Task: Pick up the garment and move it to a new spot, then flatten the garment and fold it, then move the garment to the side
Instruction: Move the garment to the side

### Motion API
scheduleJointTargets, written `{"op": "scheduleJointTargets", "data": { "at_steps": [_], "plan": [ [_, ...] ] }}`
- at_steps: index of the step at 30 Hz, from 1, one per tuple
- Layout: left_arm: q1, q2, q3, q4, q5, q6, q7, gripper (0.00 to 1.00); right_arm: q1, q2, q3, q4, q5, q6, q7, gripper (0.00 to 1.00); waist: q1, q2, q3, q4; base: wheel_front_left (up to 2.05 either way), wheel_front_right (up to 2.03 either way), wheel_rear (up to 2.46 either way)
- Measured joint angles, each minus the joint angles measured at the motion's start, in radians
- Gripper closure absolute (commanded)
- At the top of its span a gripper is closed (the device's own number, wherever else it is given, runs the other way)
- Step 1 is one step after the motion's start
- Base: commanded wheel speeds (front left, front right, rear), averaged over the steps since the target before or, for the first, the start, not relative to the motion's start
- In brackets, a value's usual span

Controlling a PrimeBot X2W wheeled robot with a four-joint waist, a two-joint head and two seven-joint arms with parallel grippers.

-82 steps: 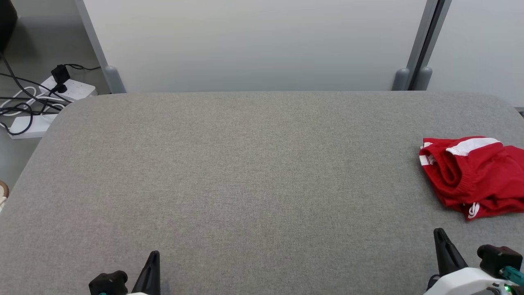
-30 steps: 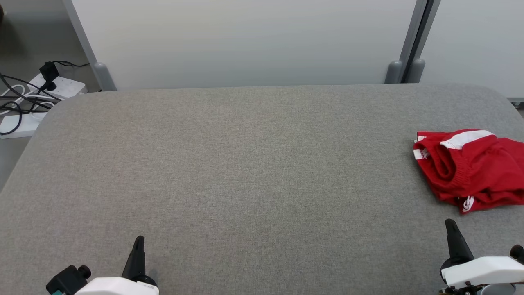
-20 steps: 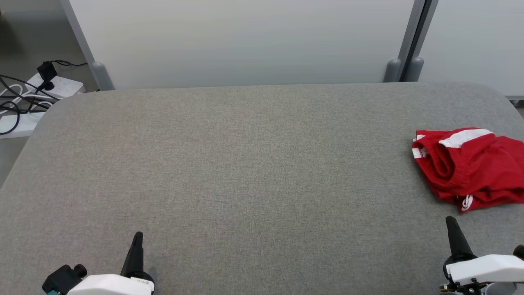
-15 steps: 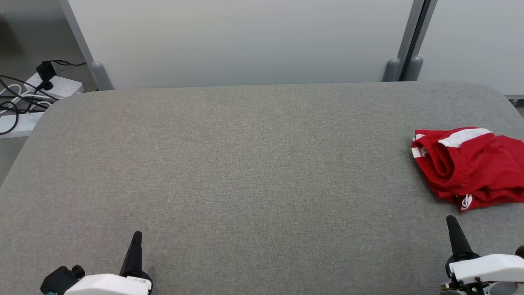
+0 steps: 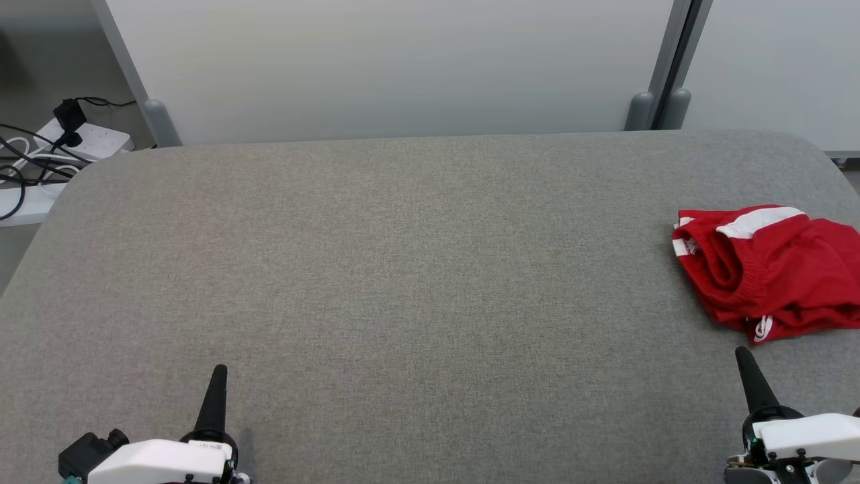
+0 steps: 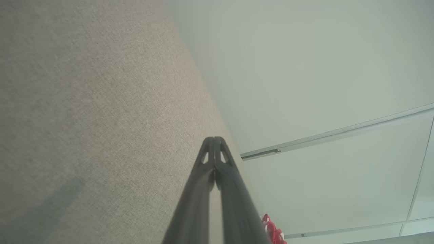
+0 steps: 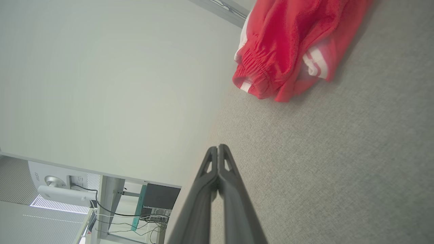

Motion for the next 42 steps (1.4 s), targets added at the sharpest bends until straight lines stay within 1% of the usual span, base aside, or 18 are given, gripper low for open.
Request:
{"op": "scheduleJointTargets", "data": {
  "at_steps": [3, 12, 16, 17, 34, 42],
  "plan": [
    [0.000, 0.000, 0.003, -0.003, -0.030, -0.009, 0.008, 1.00, 0.000, 0.001, -0.002, -0.003, 0.035, 0.000, 0.008, 1.00, 0.0000, 0.0000, 0.001, -0.001, 0.00, 0.00, 0.00],
    [-0.001, 0.001, 0.010, -0.020, -0.133, -0.014, 0.035, 1.00, 0.000, 0.006, -0.013, -0.014, 0.133, 0.000, 0.032, 1.00, 0.0000, 0.0000, 0.005, -0.006, 0.00, 0.00, 0.00],
    [-0.003, 0.001, 0.014, -0.027, -0.161, -0.017, 0.042, 1.00, 0.000, 0.008, -0.022, -0.024, 0.167, 0.000, 0.040, 1.00, 0.0000, 0.0000, 0.006, -0.007, 0.00, 0.00, 0.00],
    [-0.007, 0.001, 0.017, -0.030, -0.188, -0.018, 0.048, 1.00, 0.000, 0.009, -0.025, -0.032, 0.189, 0.000, 0.048, 1.00, 0.0000, 0.0000, 0.006, -0.008, 0.00, 0.00, 0.00],
    [-0.020, 0.003, 0.036, -0.059, -0.369, -0.034, 0.093, 1.00, 0.000, 0.020, -0.037, -0.063, 0.368, 0.000, 0.092, 1.00, 0.0000, 0.0000, 0.012, -0.015, 0.00, 0.00, 0.00],
    [-0.020, 0.003, 0.036, -0.060, -0.370, -0.034, 0.093, 1.00, 0.000, 0.020, -0.038, -0.064, 0.368, 0.000, 0.092, 1.00, 0.0000, 0.0000, 0.012, -0.015, 0.00, 0.00, 0.00]
  ]
}}
